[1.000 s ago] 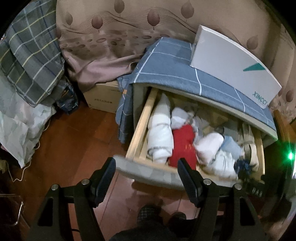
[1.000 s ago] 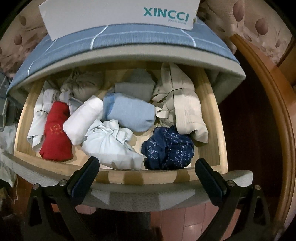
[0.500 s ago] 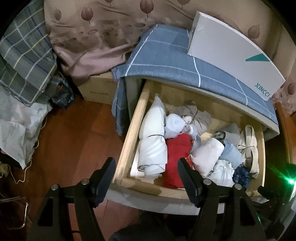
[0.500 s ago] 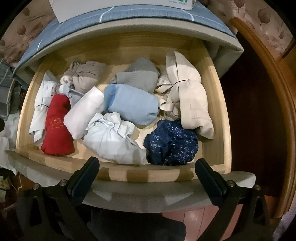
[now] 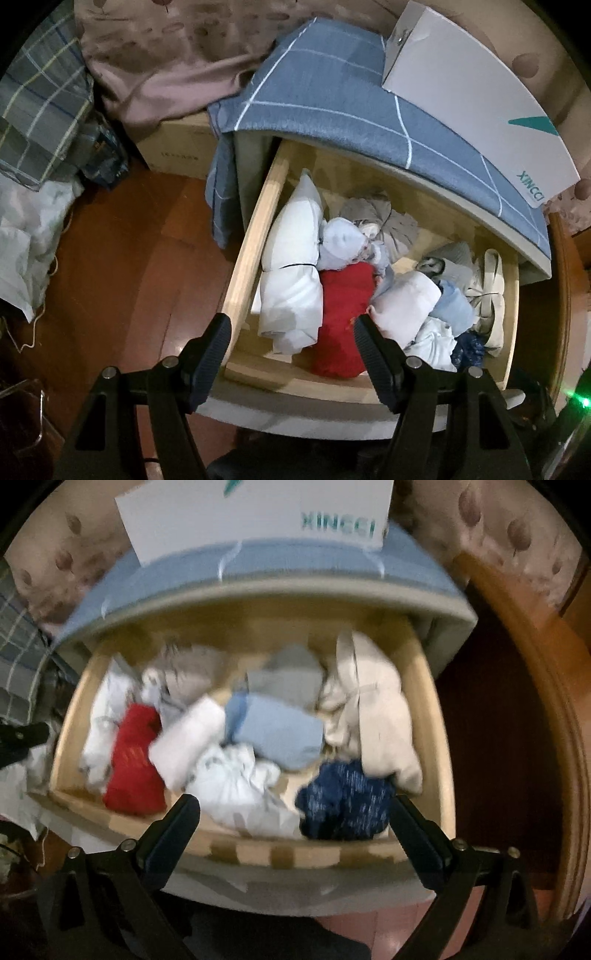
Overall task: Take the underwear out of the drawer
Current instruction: 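Move the left tool into the drawer over the white rolled underwear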
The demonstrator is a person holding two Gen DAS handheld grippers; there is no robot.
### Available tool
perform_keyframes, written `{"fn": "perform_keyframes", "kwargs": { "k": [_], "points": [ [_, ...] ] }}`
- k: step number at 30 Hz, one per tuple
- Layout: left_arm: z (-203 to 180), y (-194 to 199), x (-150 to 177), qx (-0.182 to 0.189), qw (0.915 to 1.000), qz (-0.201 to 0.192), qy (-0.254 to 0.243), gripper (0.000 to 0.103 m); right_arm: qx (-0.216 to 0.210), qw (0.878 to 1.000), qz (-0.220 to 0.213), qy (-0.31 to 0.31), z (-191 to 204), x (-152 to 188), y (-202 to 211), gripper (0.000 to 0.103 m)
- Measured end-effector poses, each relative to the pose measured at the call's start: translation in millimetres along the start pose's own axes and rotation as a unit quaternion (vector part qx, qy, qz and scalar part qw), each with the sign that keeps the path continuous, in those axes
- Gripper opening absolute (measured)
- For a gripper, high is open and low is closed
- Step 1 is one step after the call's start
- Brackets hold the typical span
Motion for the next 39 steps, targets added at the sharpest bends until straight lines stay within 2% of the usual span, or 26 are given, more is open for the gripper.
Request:
{"fn": "perform_keyframes", "kwargs": {
  "k": [4,8,14,17,19,21,22,39],
  "points": [
    [-2,-12,-1,0.008,0.9996,0.027,-0.001,0.071,-0.014,0.999,-0.042,-0.008,4,-9,7,0.101],
    [-6,-23,-2,0.013,0.9989,0.044,-0.006,0.071,-0.019,0.998,-0.054,-0.014,7,-1,21,0.101],
    [-9,-41,-5,0.027,0.9977,0.062,0.011,0.071,-0.032,0.998,-0.041,-0.021,5,4,14,0.101],
    [-11,-47,-9,0.020,0.9982,0.056,0.005,0.070,-0.039,0.998,-0.032,-0.028,2,6,9,0.101],
    [-9,-51,-12,0.005,0.9988,0.049,0.001,0.064,-0.047,0.998,-0.027,-0.034,1,7,7,0.101],
    [-8,-59,-13,0.000,0.9984,0.056,0.001,0.050,-0.048,0.998,-0.024,-0.036,1,8,5,0.101],
    [-8,-62,-12,-0.001,0.9982,0.059,0.002,0.049,-0.049,0.998,-0.022,-0.035,1,9,5,0.101],
    [-4,-105,-24,-0.025,0.9973,0.065,0.024,0.048,-0.060,0.998,-0.004,-0.031,6,12,-2,0.101]
  ]
}}
Point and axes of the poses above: each gripper's, at about its wrist camera, not at the fingertips, and y roughly against the way its jaws point, z to its left, x to its underside, the point moved 10 cm from there along -y, roughly the way its jaws point, and after that the axes turned 1 degree about y, right-handed, at the moved point
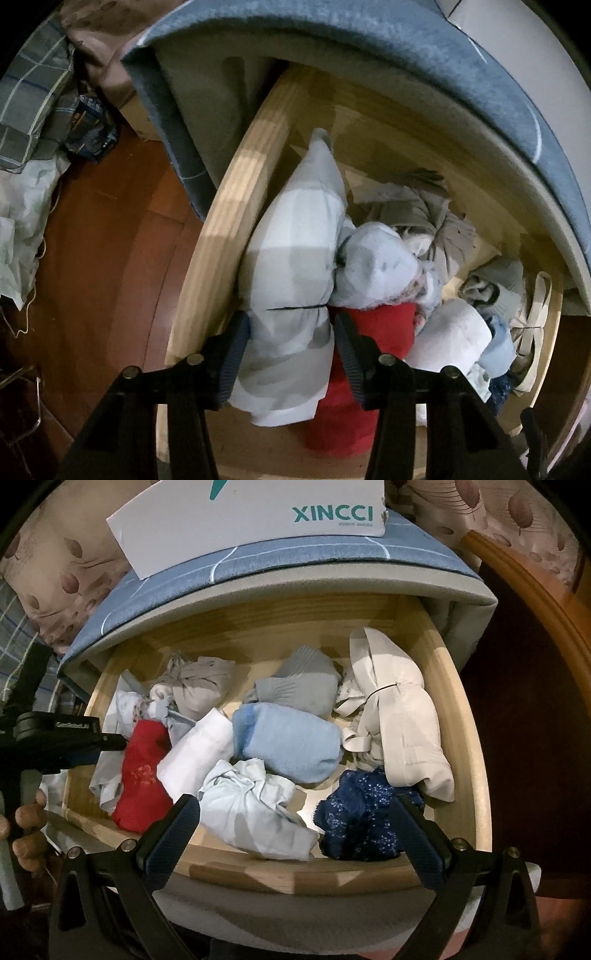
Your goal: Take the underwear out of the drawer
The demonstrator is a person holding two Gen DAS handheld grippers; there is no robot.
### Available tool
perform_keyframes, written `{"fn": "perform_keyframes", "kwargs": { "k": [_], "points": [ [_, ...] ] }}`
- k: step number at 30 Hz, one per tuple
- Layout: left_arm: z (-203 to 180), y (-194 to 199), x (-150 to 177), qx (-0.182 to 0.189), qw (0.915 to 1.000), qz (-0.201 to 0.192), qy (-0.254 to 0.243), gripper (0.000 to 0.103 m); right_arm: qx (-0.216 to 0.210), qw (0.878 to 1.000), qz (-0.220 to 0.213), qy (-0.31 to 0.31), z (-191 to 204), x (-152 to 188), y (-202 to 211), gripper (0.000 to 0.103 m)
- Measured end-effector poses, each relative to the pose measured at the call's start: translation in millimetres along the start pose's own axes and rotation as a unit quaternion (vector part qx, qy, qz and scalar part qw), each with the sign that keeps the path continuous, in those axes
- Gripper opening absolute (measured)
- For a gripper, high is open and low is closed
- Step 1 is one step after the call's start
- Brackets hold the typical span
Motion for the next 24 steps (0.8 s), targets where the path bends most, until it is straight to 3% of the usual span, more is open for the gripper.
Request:
{"fn": "perform_keyframes", "kwargs": {
  "k": [6,13,18,24],
  "points": [
    [-8,-7,-4,-0.042,0.9985,-0.006,-0.036,0.048,0.004,1.000,0.003,0.004,2,1,-1,0.101],
    [-16,-11,-3,-0.057,0.9967,-0.006,-0.057,0.049,0.007,0.999,0.010,0.032,3,-7,8,0.101],
    [-22,-9,2,-0.072,0.9936,-0.015,-0.085,0.040,0.003,1.000,0.012,0.016,-13,-10,28,0.101],
    [-23,-1,7,-0.050,0.9948,-0.007,-0.089,0.036,0.007,0.999,0.032,0.017,-26,-19,38,0.101]
  ]
}}
Point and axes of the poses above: each gripper's, at about its wrist camera, not at the fingertips, and y roughly against the way its jaws point, z to its left, x to its underside, the point moved 10 cm from there along -y, roughly the way its jaws point, and after that the axes turned 1 degree about y, right-handed, at the moved point
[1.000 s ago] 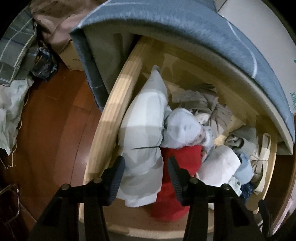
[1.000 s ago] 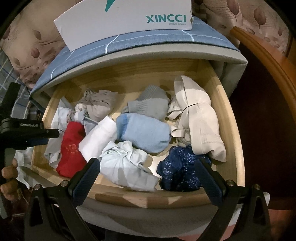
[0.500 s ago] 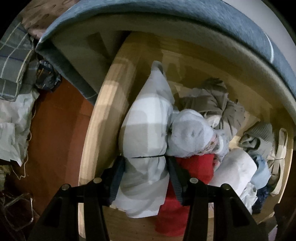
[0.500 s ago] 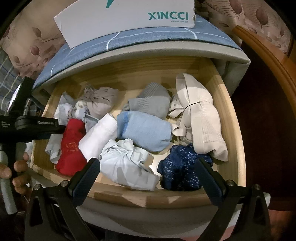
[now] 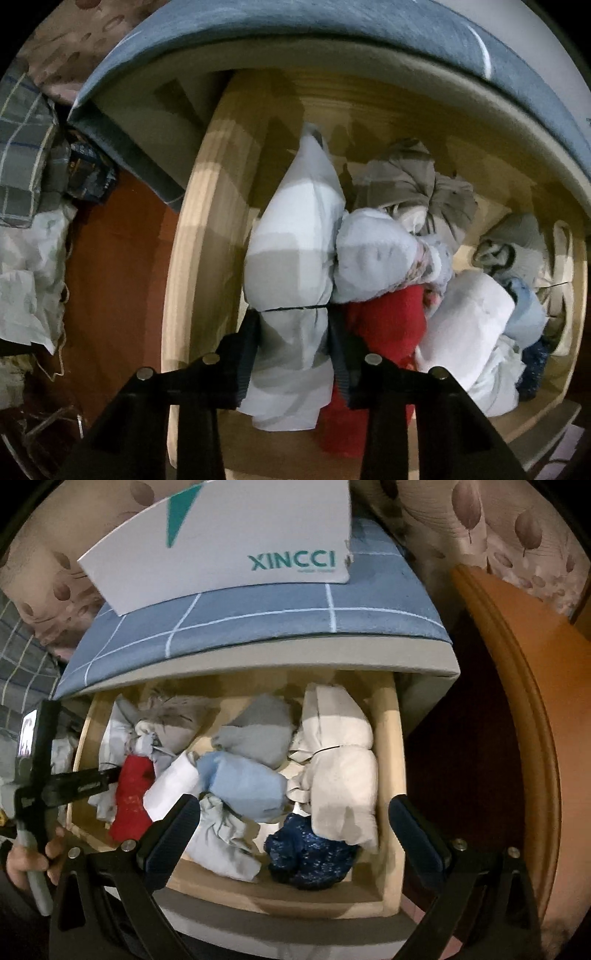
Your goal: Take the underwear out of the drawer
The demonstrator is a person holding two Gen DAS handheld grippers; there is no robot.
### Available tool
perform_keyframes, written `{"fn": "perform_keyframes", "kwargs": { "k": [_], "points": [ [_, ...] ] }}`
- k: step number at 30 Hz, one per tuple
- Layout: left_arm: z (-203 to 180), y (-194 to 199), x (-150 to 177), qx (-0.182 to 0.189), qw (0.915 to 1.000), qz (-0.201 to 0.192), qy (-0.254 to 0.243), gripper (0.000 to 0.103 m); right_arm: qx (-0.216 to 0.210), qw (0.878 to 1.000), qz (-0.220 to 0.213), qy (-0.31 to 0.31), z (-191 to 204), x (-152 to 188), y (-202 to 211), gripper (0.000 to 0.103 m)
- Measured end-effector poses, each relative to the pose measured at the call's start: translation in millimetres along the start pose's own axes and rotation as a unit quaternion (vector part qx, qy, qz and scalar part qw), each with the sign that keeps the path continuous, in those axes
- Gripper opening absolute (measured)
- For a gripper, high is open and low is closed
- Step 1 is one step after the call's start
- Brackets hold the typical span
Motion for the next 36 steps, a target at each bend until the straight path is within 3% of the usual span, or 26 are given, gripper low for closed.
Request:
{"fn": "perform_keyframes", "kwargs": {
  "k": [4,6,8,11,15,26,36],
  "points": [
    [9,4,2,0.026,0.9996,0.009,0.010,0.034,-0.024,0.999,0.029,-0.028,-9,-7,-14,0.095],
    [12,9,2,0.033,0.9993,0.009,0.012,0.034,-0.023,0.998,0.043,-0.035,-13,-11,-24,0.079],
    [17,12,2,0.041,0.9990,0.007,0.014,0.034,-0.023,0.998,0.052,-0.034,-15,-15,-34,0.074],
    [22,17,0,0.046,0.9989,0.004,0.011,0.034,0.001,0.998,0.057,-0.021,-16,-21,-50,0.073],
    [26,21,3,0.052,0.9986,0.004,0.009,0.033,0.031,0.998,0.063,0.004,-18,-28,-69,0.063],
    [23,39,6,0.065,0.9978,0.005,0.009,0.033,0.097,0.988,0.083,0.085,-13,-31,-105,0.063],
    [23,44,8,0.069,0.9976,0.007,0.011,0.033,0.177,0.961,0.090,0.194,-4,-23,-129,0.065]
  ]
}}
Point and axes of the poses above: each gripper's, at about its wrist camera, not at the fingertips, and y roughly against the way its jaws point, z to its left, x to its underside, the point moved 10 cm from there along -y, roughly the way its jaws point, and after that the axes turned 1 degree about y, right-handed, at the moved point
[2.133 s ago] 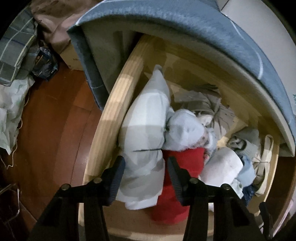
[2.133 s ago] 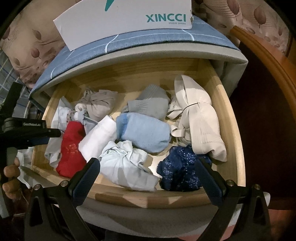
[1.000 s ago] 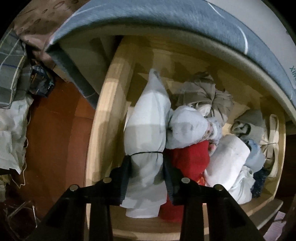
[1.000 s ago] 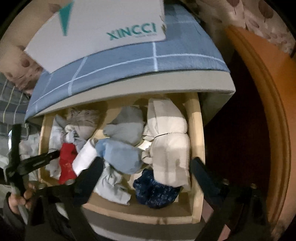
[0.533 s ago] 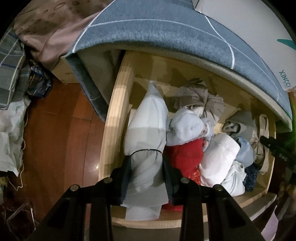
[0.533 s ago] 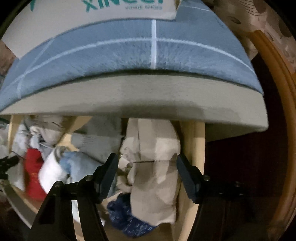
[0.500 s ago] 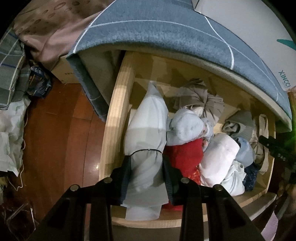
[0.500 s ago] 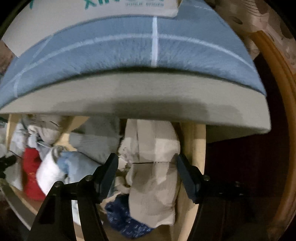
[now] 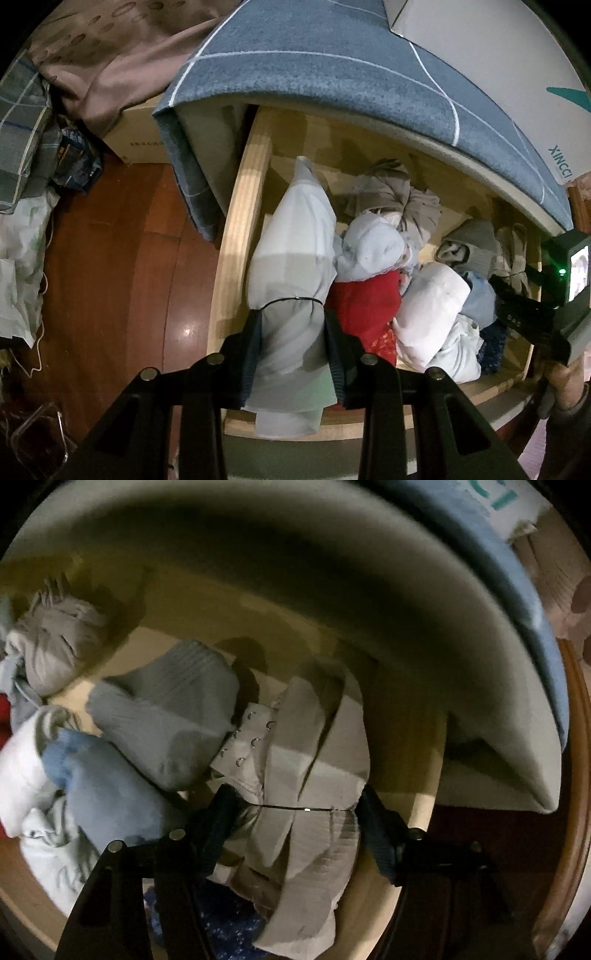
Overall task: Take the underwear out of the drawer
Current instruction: 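Grasp the beige underwear with hook strip using the right tool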
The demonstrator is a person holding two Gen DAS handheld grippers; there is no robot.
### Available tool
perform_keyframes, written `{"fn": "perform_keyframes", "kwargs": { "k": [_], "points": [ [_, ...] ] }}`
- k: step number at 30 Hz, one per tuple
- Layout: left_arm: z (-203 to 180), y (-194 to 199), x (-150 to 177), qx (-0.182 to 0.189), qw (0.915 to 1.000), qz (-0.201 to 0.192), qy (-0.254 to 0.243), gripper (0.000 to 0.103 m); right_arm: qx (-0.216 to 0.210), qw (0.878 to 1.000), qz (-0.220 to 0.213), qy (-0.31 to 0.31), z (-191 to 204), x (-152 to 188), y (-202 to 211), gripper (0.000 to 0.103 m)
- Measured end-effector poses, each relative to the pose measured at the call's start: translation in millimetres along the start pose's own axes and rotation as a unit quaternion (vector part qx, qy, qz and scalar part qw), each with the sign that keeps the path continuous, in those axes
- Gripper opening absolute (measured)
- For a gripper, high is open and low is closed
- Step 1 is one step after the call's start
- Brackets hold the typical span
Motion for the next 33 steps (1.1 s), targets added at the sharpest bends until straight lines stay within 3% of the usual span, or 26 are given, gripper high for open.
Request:
{"fn": "perform_keyframes", "kwargs": {
  "k": [7,17,24,33],
  "points": [
    [-2,8,-1,-0.003,1.0000,-0.007,-0.005,0.033,0.004,1.000,-0.009,-0.011,-6,-6,2,0.053],
    [-4,16,-1,-0.005,0.9999,-0.009,-0.008,0.033,-0.101,0.990,0.008,-0.094,-19,-3,24,0.050],
    [-4,31,4,0.001,0.9997,-0.018,-0.014,0.033,-0.197,0.969,0.026,-0.144,-15,8,41,0.050],
    [-7,42,10,0.000,0.9995,-0.020,-0.023,0.032,-0.153,0.978,0.008,-0.140,2,36,20,0.051]
  ]
}}
Point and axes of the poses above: each gripper's, at about its wrist camera, not at the fingertips, and y roughly against the way its jaws point, z to its left, x to its underside, the point moved 10 cm from there along -y, roughly the way its jaws point, and after that the axes turned 1 degree about y, right-handed, at the moved point
